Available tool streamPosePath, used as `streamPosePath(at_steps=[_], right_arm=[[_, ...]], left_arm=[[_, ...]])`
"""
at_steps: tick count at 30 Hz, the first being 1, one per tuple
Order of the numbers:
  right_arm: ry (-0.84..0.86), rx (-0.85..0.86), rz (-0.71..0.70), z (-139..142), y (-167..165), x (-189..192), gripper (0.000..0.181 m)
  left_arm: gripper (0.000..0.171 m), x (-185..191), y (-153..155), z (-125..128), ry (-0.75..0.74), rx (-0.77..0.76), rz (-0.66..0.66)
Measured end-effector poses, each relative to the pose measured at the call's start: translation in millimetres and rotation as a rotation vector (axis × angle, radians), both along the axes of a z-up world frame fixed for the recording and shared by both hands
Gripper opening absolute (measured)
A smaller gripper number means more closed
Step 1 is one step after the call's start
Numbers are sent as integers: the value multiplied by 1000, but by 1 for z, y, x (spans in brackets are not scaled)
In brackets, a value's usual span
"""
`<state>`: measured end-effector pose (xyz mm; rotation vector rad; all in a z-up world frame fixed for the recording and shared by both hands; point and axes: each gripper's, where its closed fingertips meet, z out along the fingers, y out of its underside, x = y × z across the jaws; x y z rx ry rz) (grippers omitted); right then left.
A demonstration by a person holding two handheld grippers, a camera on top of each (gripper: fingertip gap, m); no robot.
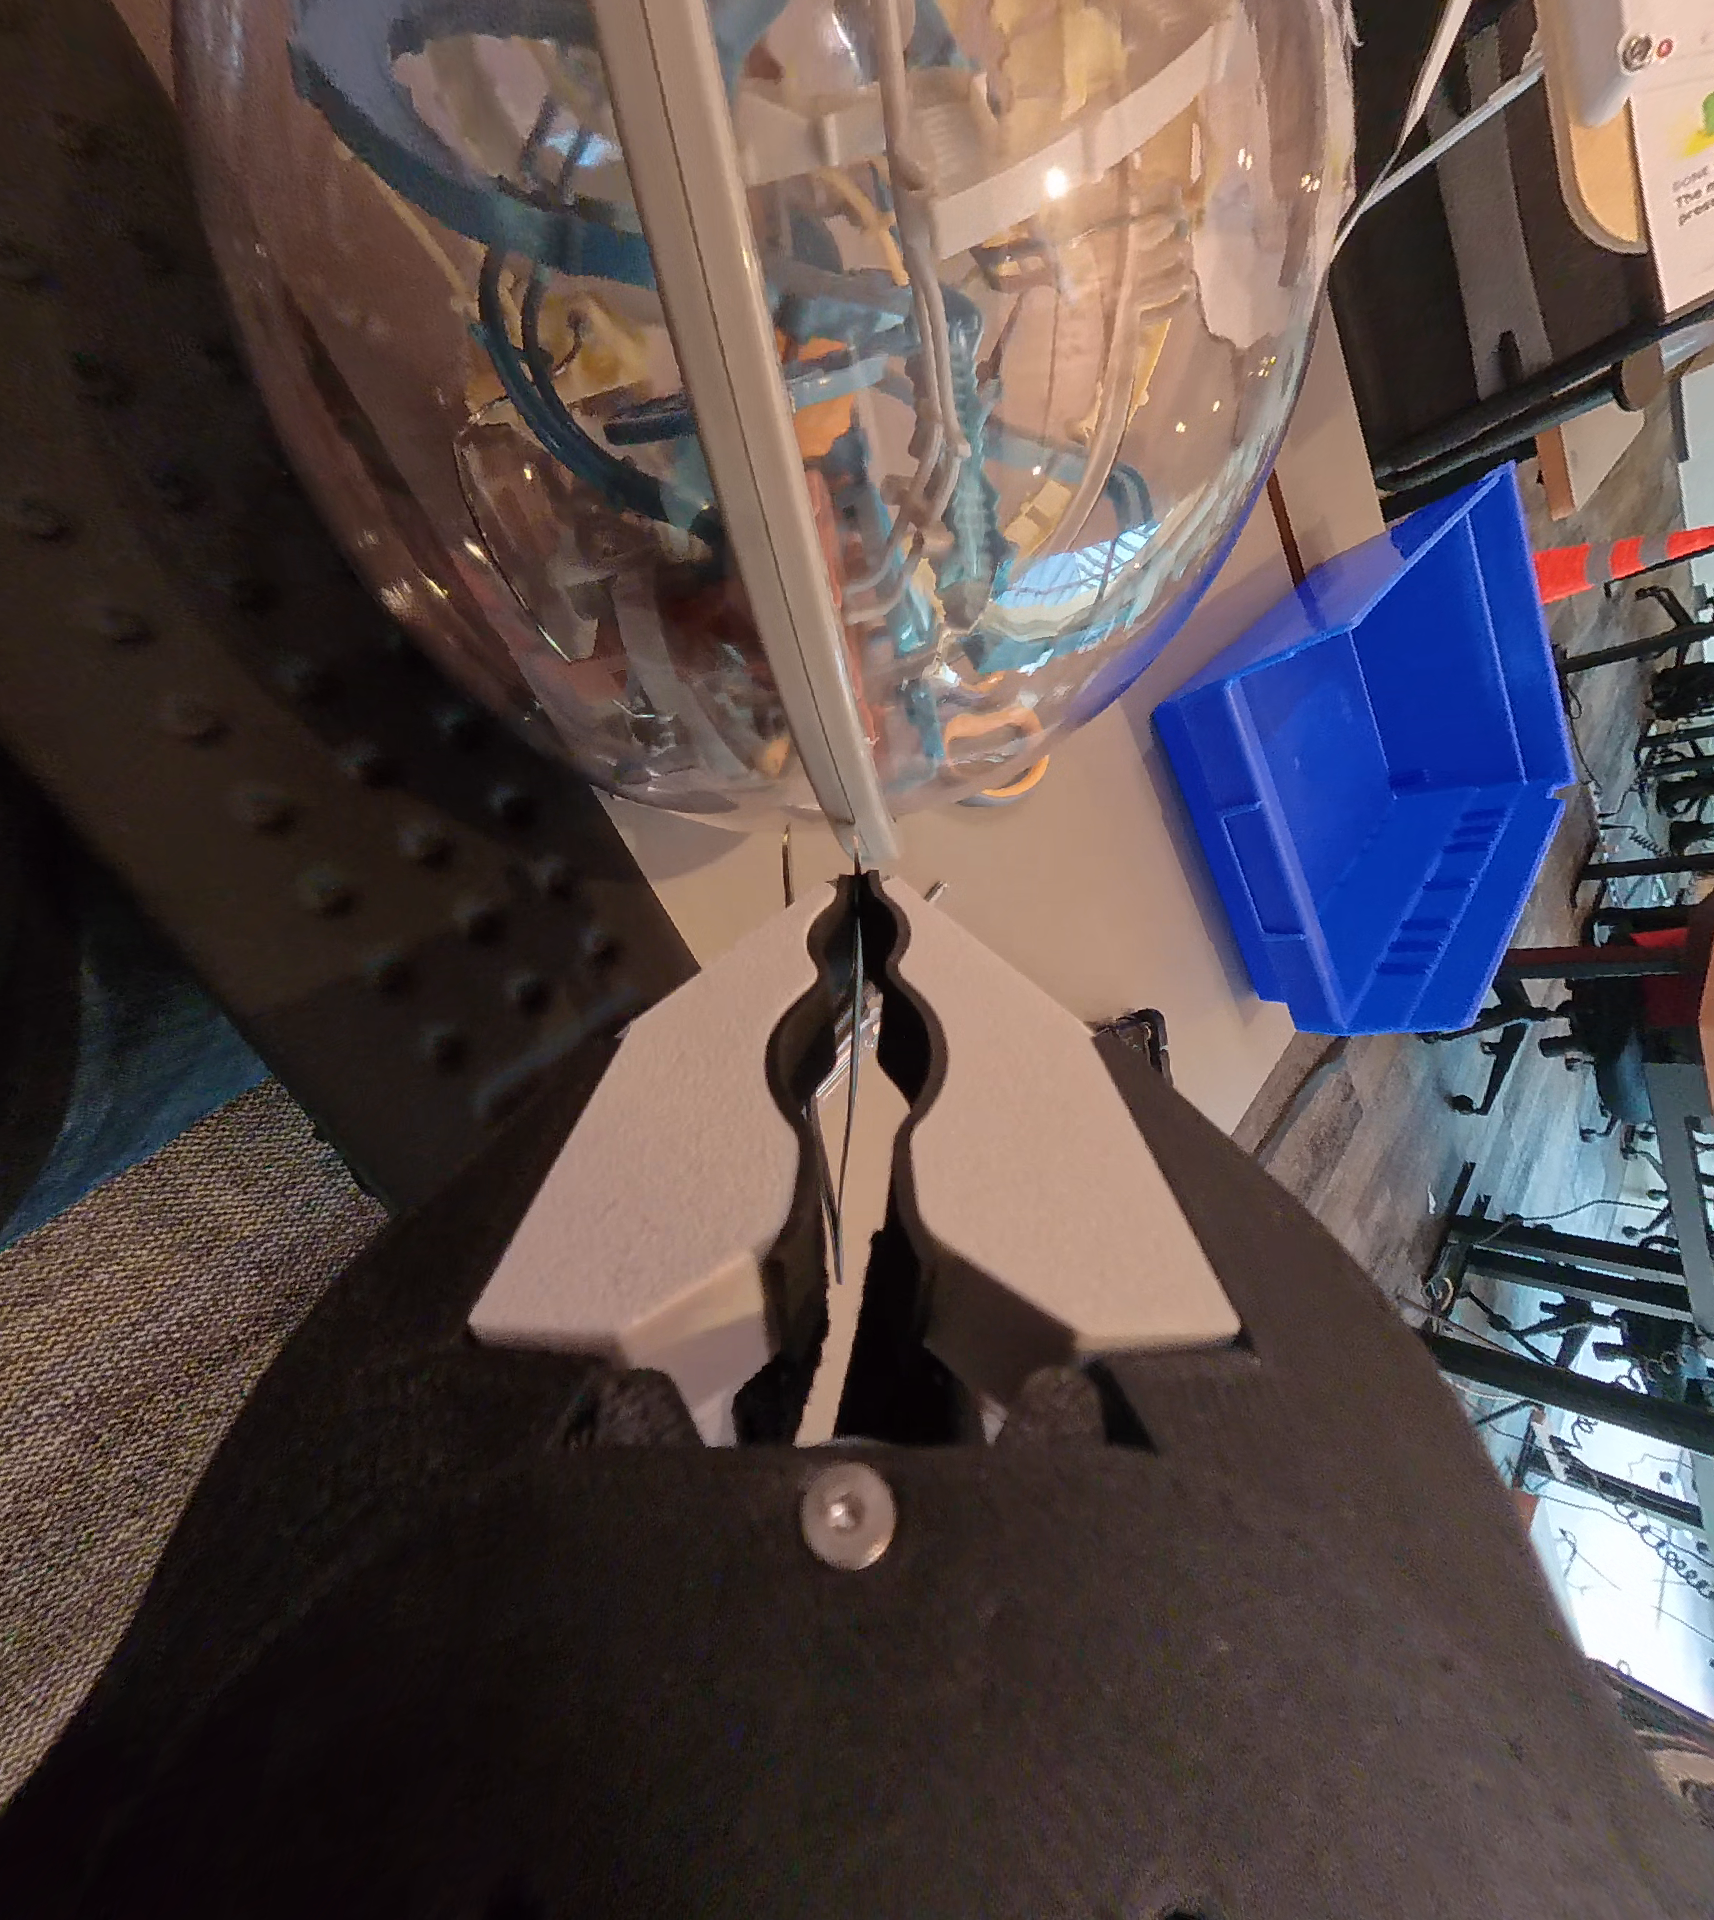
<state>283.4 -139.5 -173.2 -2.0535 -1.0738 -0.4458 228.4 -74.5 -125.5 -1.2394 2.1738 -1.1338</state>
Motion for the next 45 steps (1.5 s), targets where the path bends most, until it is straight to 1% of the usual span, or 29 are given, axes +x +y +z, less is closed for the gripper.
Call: streamPosePath(at_steps=[19, 30, 35, 45], right_arm=[[-216, -65, -119, 3, -3, 1, 0], [-291, -83, -129, 7, -3, -4, 0], [-301, -82, -127, 8, -3, -6, 0], [-268, -90, -116, 11, -2, -11, 0]], left_arm=[[136, 0, -2, -1, -22, 13, 86], [138, -4, 0, -1, -53, -5, 115], [138, -5, 0, -1, -61, -7, 119], [138, -7, -1, -1, -72, -7, 132]])
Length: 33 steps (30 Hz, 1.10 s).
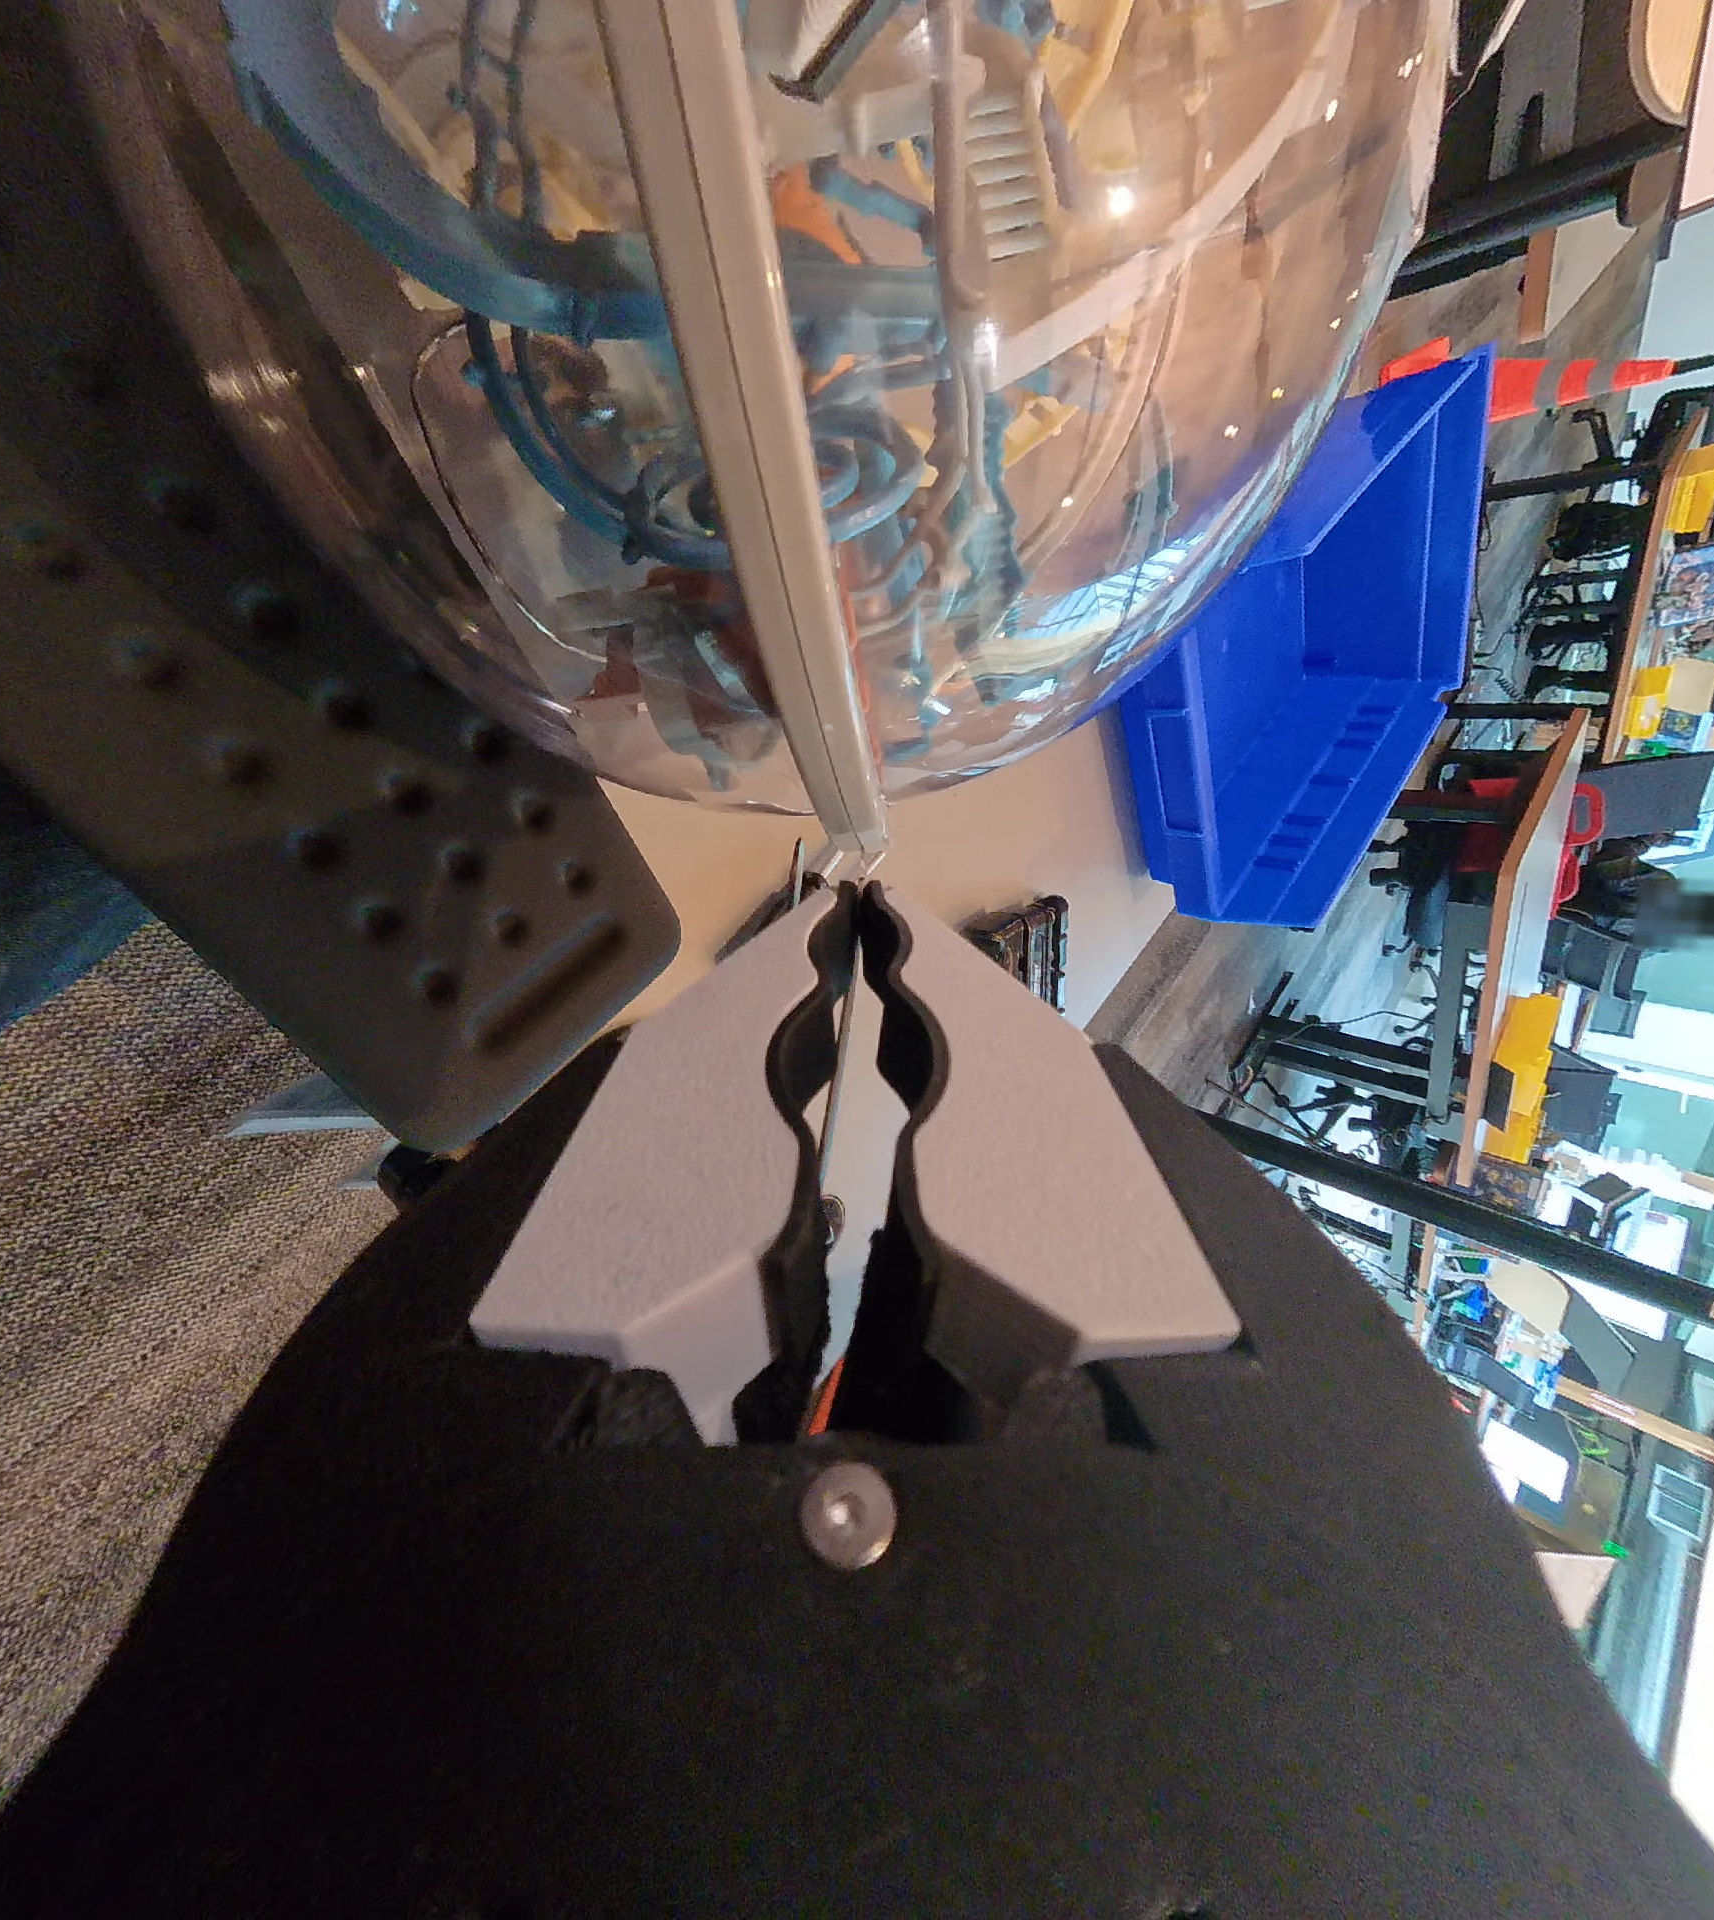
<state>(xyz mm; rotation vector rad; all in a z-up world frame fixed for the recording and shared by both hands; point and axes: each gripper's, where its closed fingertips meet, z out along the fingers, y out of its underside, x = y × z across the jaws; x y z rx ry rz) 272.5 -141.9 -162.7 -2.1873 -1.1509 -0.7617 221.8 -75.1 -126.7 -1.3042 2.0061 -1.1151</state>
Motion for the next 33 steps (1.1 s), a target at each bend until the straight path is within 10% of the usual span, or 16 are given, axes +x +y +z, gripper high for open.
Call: streamPosePath(at_steps=[33], right_arm=[[382, 83, 266, 7, 7, -5, 0]], left_arm=[[142, 1, 8, 0, -15, -45, 16]])
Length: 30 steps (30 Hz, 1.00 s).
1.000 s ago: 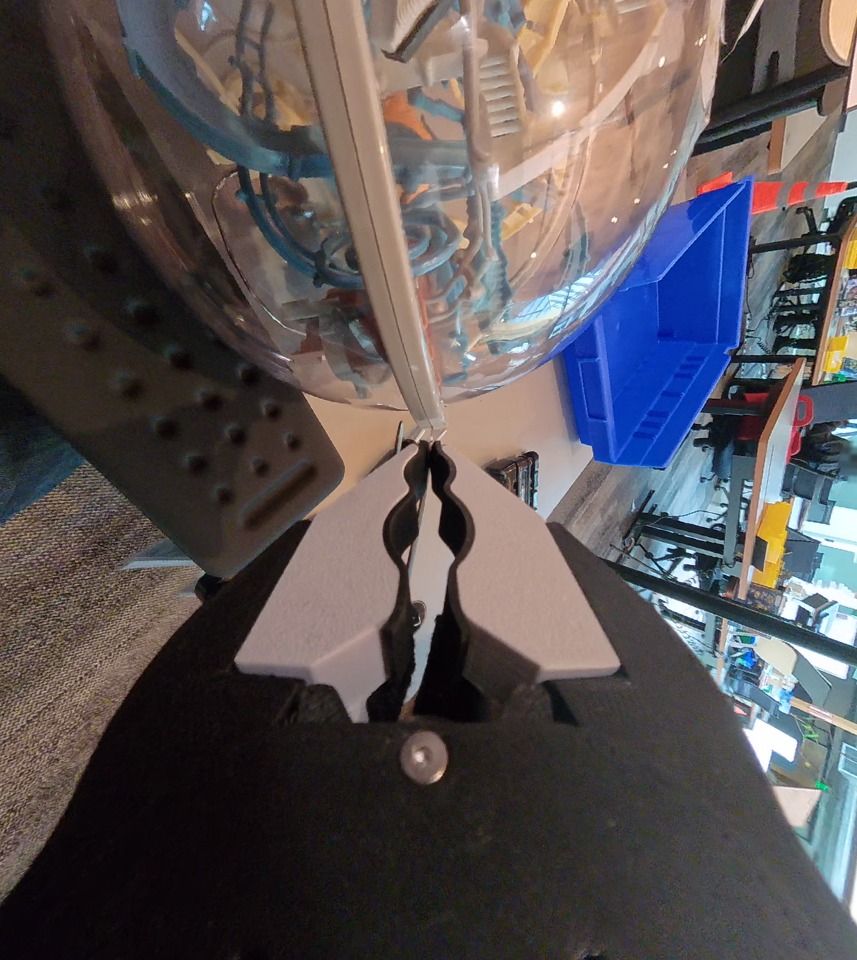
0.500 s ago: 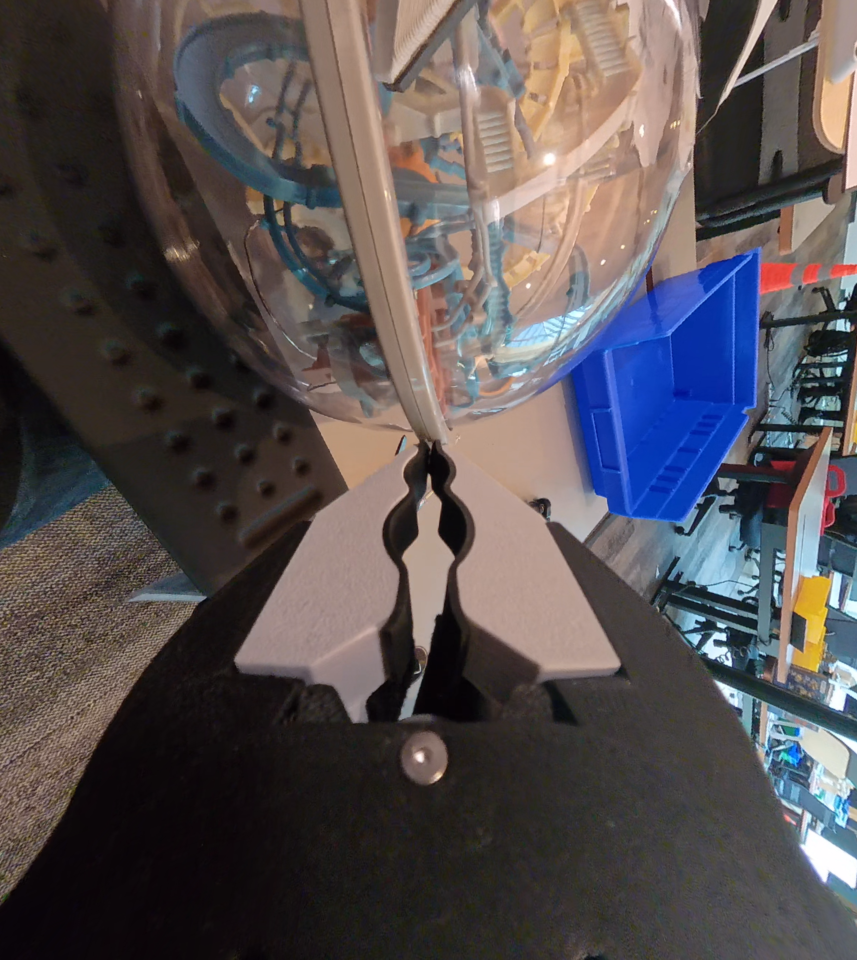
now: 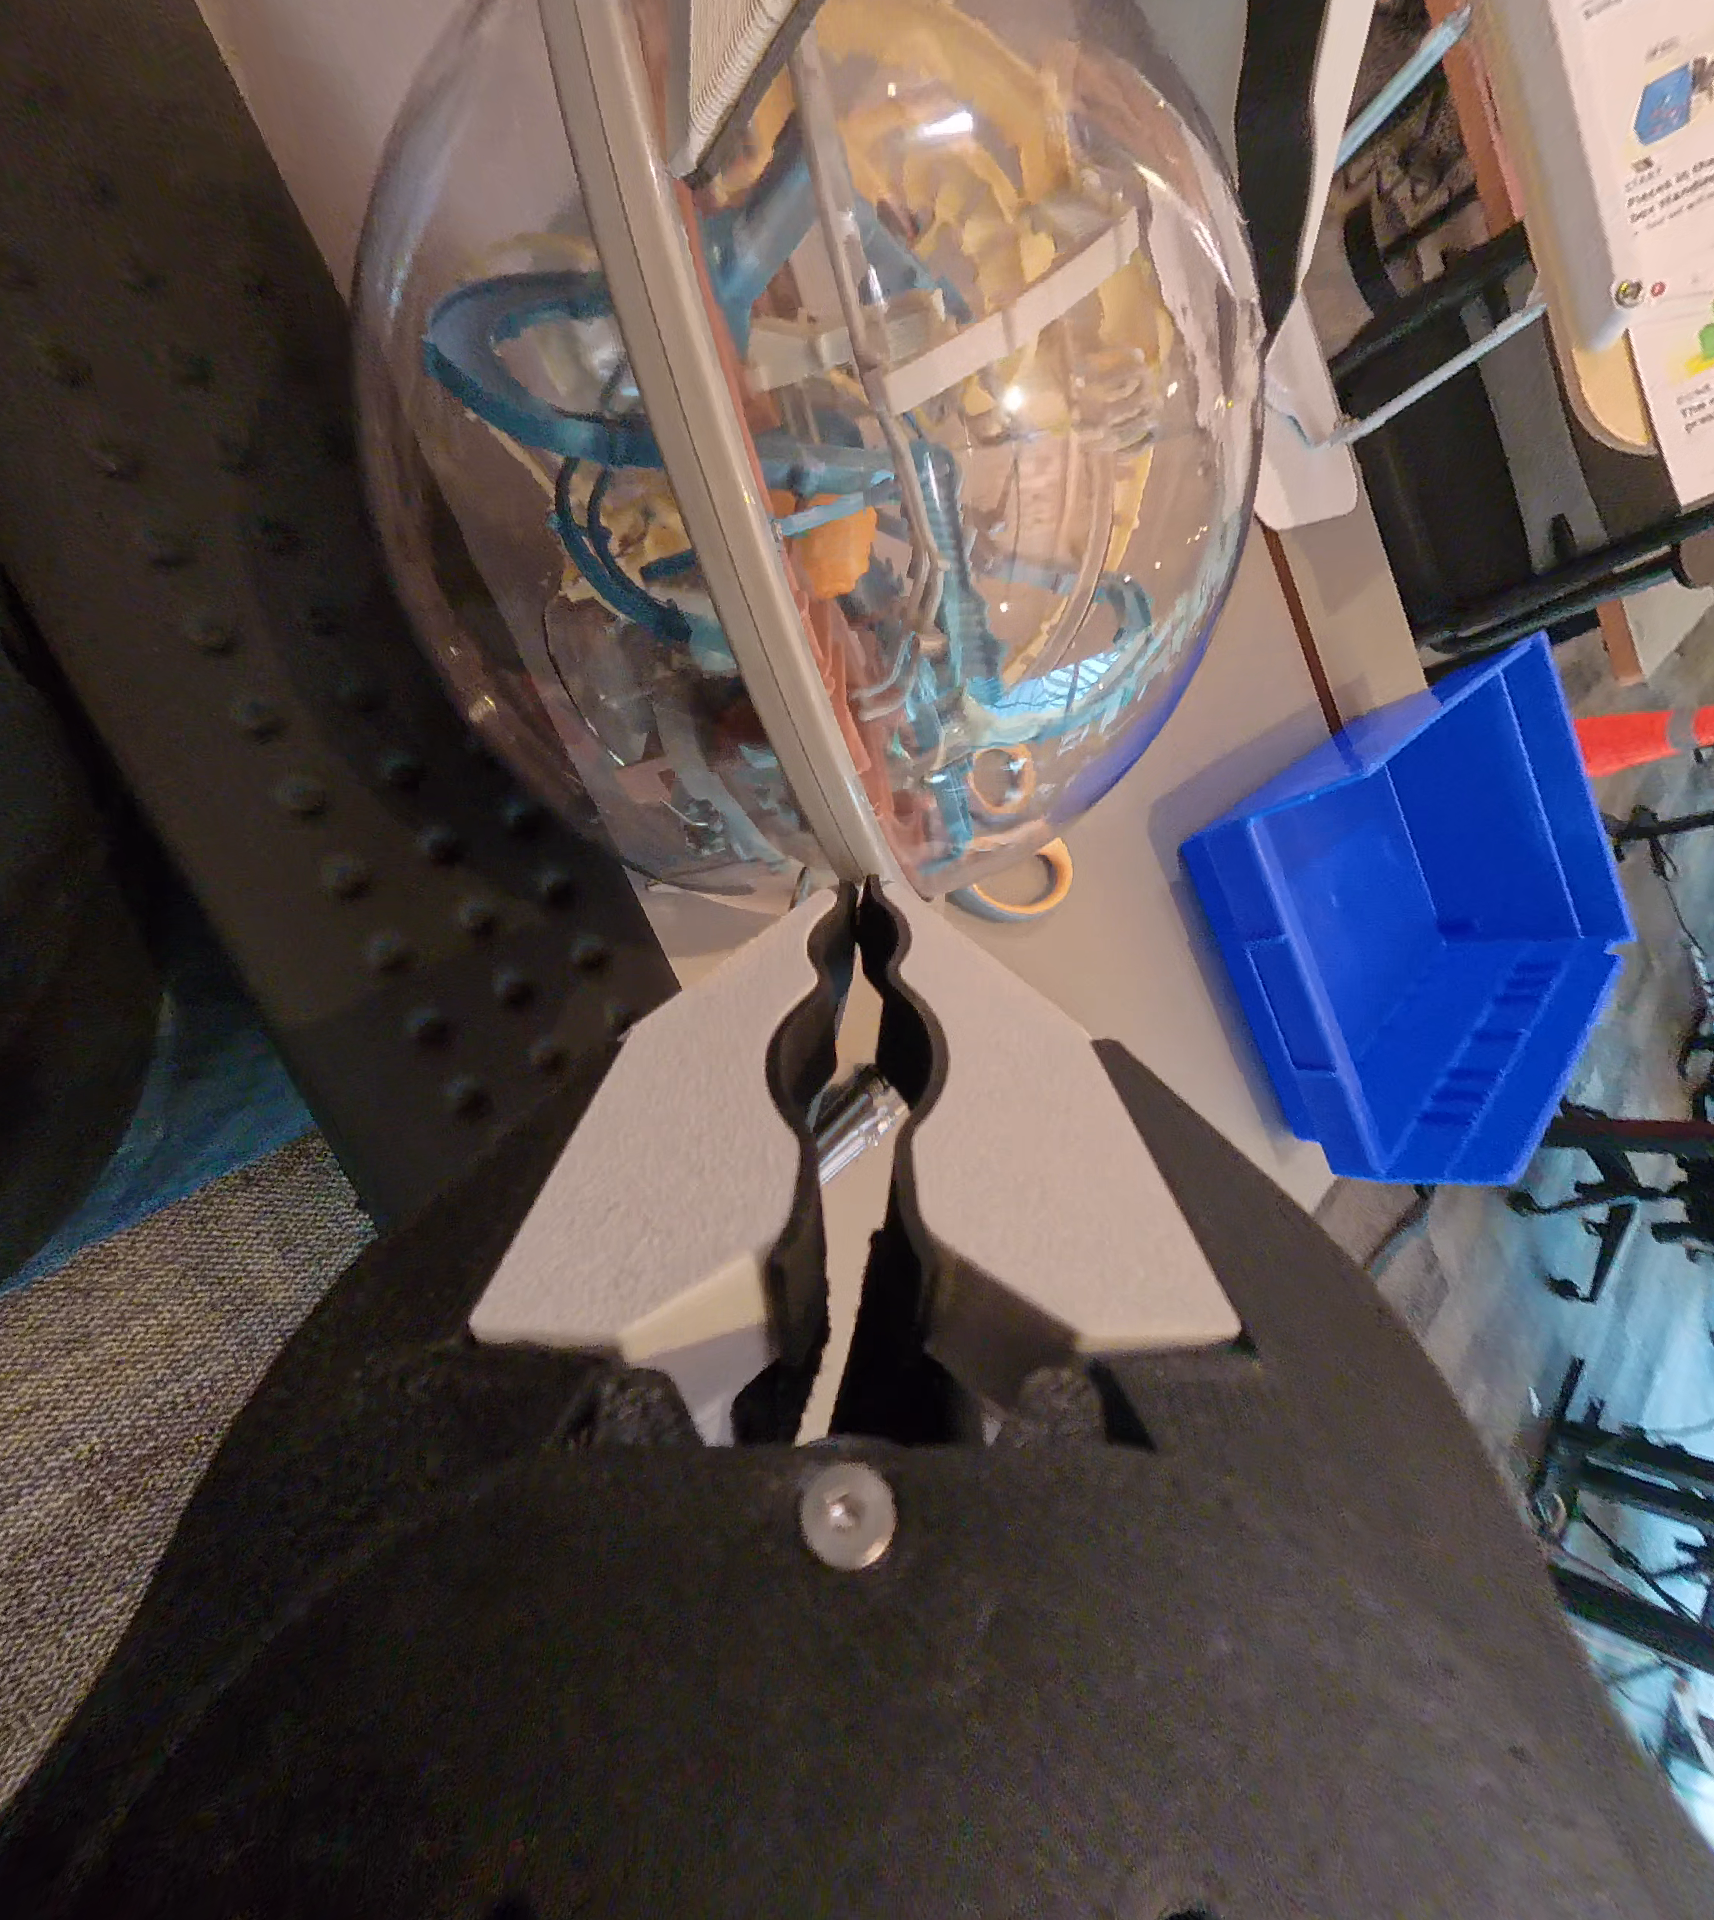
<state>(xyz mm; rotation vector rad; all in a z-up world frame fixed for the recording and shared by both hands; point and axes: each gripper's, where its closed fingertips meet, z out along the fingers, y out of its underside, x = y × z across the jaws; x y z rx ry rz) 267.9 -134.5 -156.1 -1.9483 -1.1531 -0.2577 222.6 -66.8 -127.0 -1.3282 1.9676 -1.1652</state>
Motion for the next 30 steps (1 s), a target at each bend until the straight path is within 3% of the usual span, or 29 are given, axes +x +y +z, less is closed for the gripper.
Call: streamPosePath(at_steps=[13, 30], right_arm=[[-8, 3, 57, 2, 7, 0, 0], [258, -175, -19, 4, 5, -8, 0]], left_arm=[[142, 3, 7, 0, 4, -54, -28], [145, -4, 4, -2, -27, -38, -13]])
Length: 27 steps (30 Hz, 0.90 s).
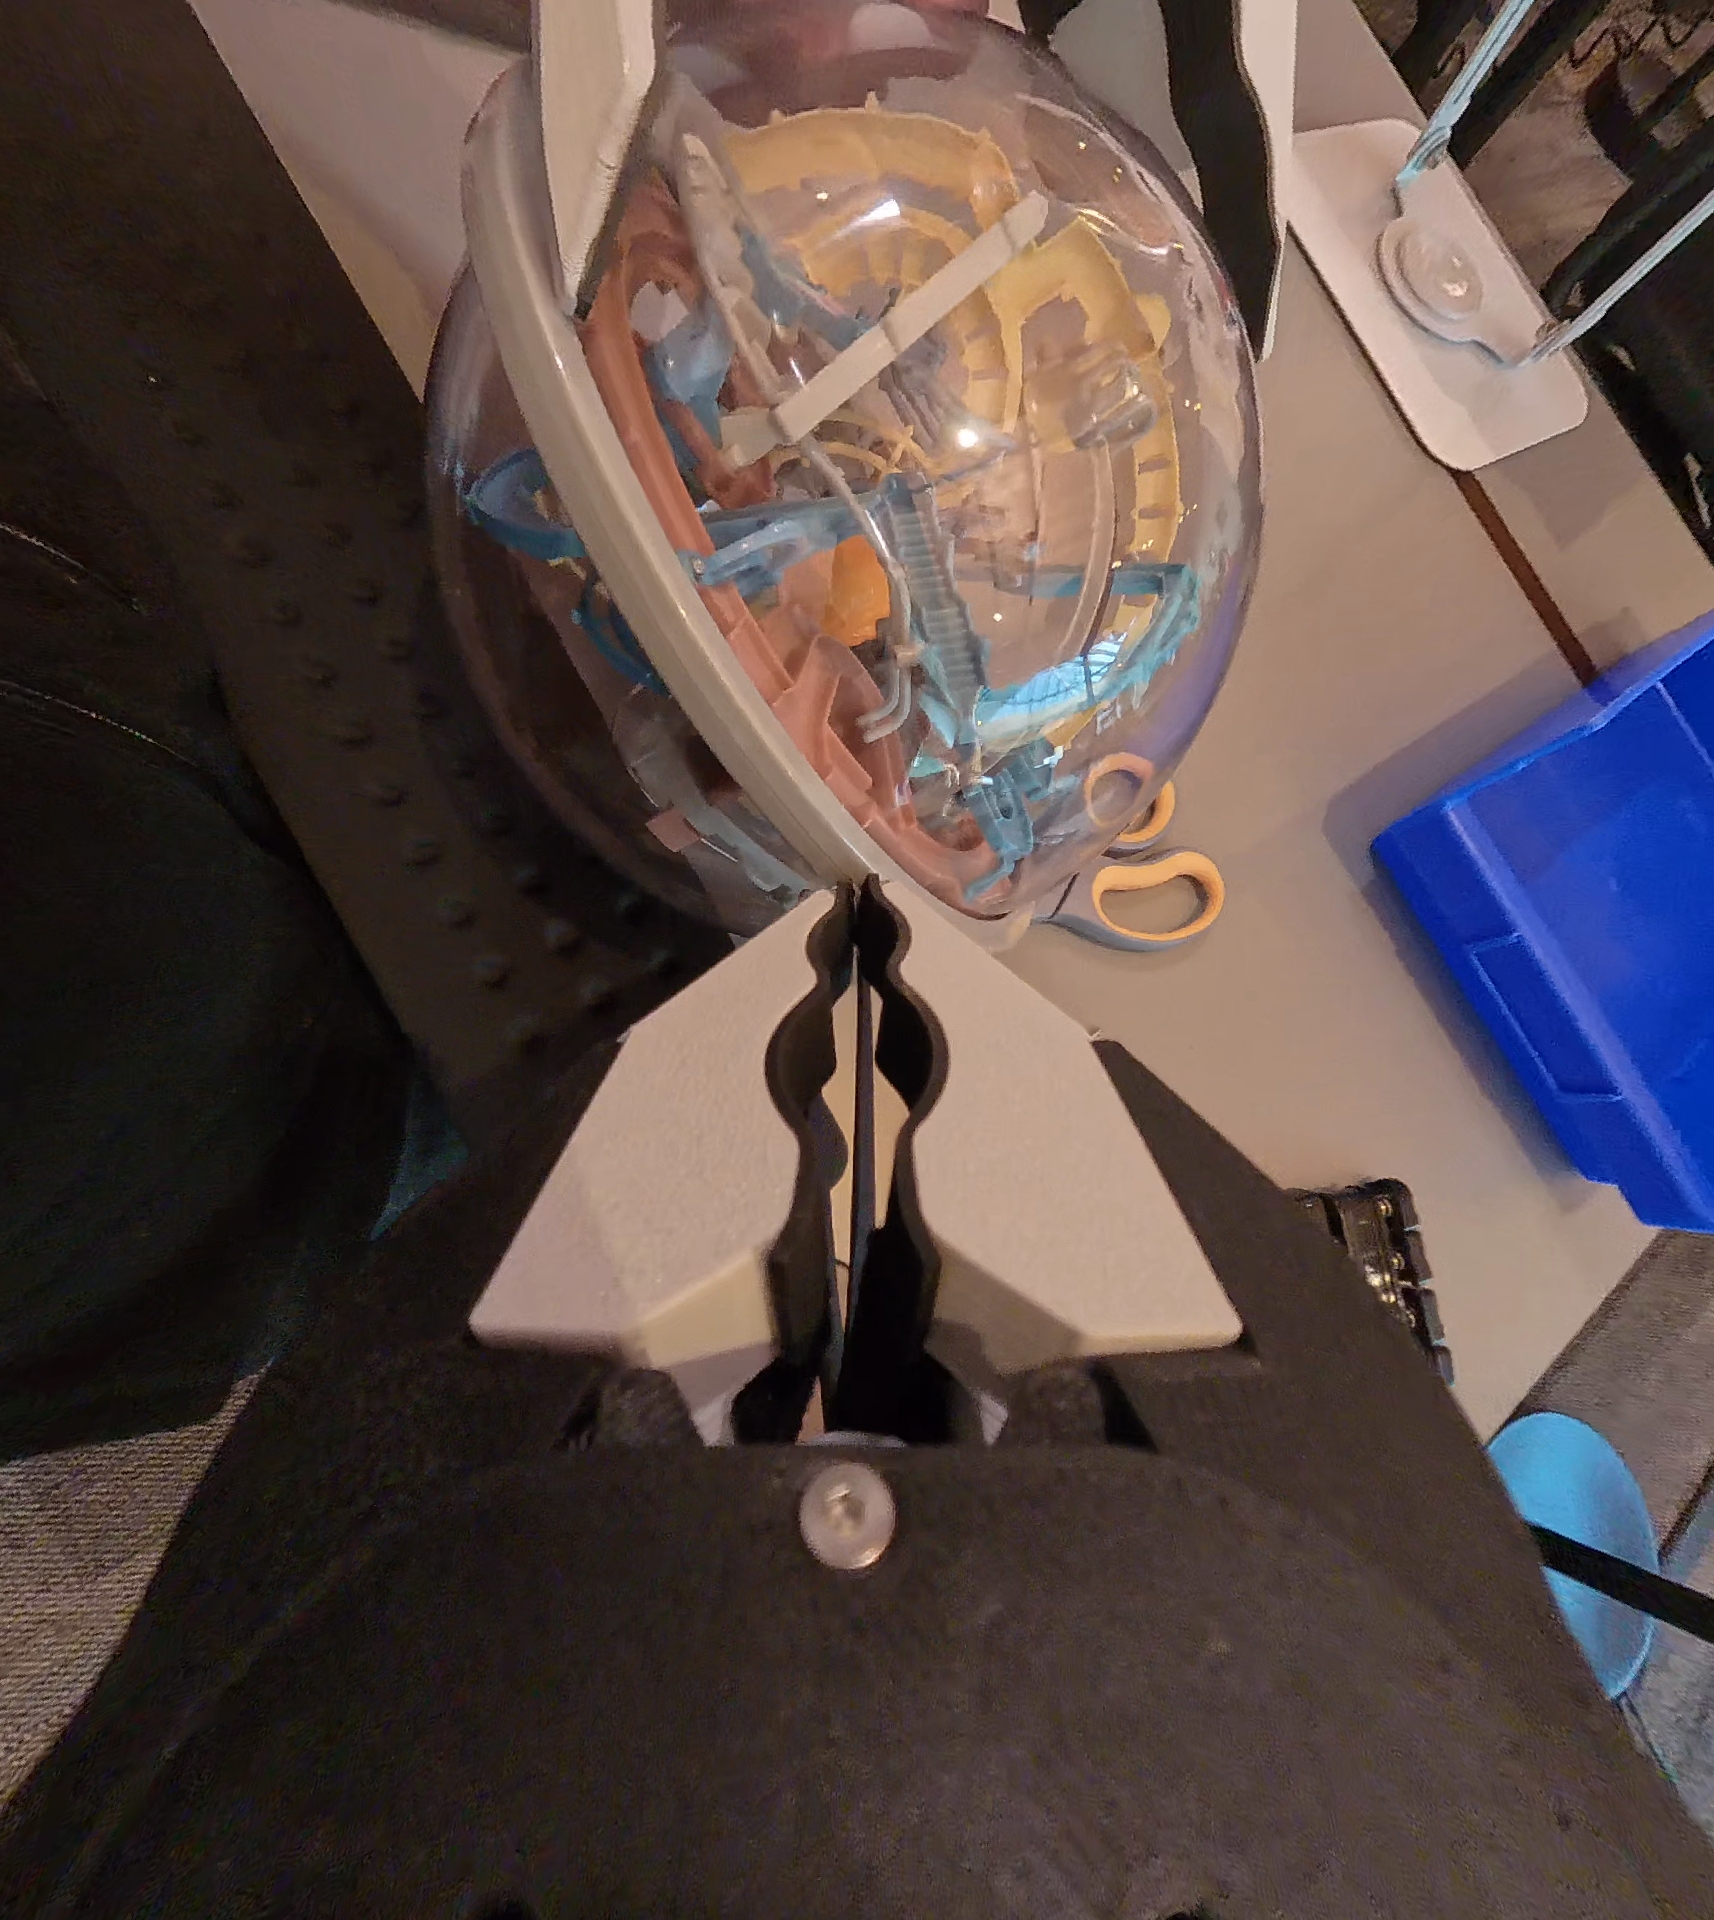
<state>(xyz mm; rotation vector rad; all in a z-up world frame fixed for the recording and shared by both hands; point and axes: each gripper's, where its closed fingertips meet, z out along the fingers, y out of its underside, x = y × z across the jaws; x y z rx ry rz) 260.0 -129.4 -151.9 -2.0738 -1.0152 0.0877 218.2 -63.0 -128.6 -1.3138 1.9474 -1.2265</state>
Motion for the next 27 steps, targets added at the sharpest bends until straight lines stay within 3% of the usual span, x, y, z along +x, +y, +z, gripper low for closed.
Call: streamPosePath(at_steps=[17, 22, 27], right_arm=[[292, -111, -104, 3, -1, -6, 0], [342, -133, -129, 0, 0, -7, 0], [451, -94, -164, 2, 6, -5, 0]], left_arm=[[145, -7, -3, 1, -43, 30, 9], [146, -6, -4, 0, -60, 108, 18], [145, -7, 3, 0, -64, 108, 25]])
